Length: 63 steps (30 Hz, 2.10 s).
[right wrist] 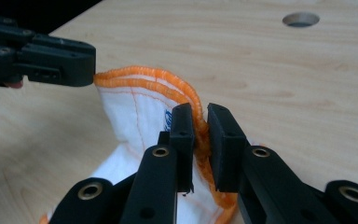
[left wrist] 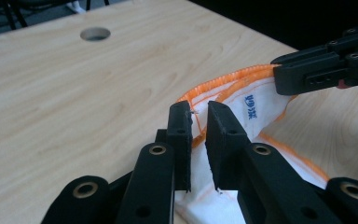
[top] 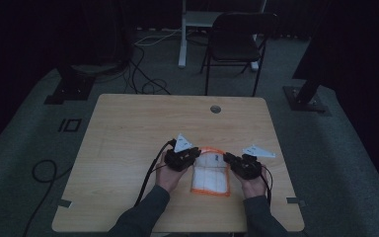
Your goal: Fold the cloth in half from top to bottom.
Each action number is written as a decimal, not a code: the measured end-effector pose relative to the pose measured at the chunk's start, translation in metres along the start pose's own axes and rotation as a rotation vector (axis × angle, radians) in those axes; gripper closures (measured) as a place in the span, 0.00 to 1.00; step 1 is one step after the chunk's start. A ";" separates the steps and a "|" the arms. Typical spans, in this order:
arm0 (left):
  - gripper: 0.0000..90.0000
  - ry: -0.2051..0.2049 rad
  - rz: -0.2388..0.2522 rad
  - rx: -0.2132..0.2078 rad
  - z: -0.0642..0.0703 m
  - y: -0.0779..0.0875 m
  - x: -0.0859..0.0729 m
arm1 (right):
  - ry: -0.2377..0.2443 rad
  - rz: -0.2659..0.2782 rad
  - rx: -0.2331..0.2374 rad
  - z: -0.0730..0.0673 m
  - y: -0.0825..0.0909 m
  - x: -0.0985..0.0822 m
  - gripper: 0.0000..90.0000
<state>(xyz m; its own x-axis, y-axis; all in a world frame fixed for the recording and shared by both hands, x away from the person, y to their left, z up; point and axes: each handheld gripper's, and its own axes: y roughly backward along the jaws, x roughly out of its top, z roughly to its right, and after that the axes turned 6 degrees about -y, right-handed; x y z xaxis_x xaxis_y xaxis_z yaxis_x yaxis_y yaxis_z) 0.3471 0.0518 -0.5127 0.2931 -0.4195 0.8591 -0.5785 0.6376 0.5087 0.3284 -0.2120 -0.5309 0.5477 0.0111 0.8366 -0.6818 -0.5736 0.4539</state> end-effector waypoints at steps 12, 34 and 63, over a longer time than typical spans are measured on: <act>0.74 0.051 0.028 -0.021 0.002 0.003 -0.001 | 0.006 -0.025 0.024 0.002 0.010 -0.022 0.90; 0.95 0.003 -0.080 -0.065 0.024 0.008 -0.033 | 0.004 -0.044 0.080 -0.004 0.025 -0.045 0.79; 0.93 -0.022 -0.142 -0.087 0.041 0.004 -0.064 | 0.088 -0.171 -0.014 -0.017 0.007 -0.068 0.54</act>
<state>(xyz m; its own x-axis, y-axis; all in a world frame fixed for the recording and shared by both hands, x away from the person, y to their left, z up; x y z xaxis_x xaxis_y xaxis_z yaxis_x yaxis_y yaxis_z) 0.2950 0.0543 -0.5678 0.3499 -0.5229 0.7773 -0.4641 0.6240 0.6287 0.2779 -0.2026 -0.5799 0.6122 0.1793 0.7701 -0.5892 -0.5462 0.5955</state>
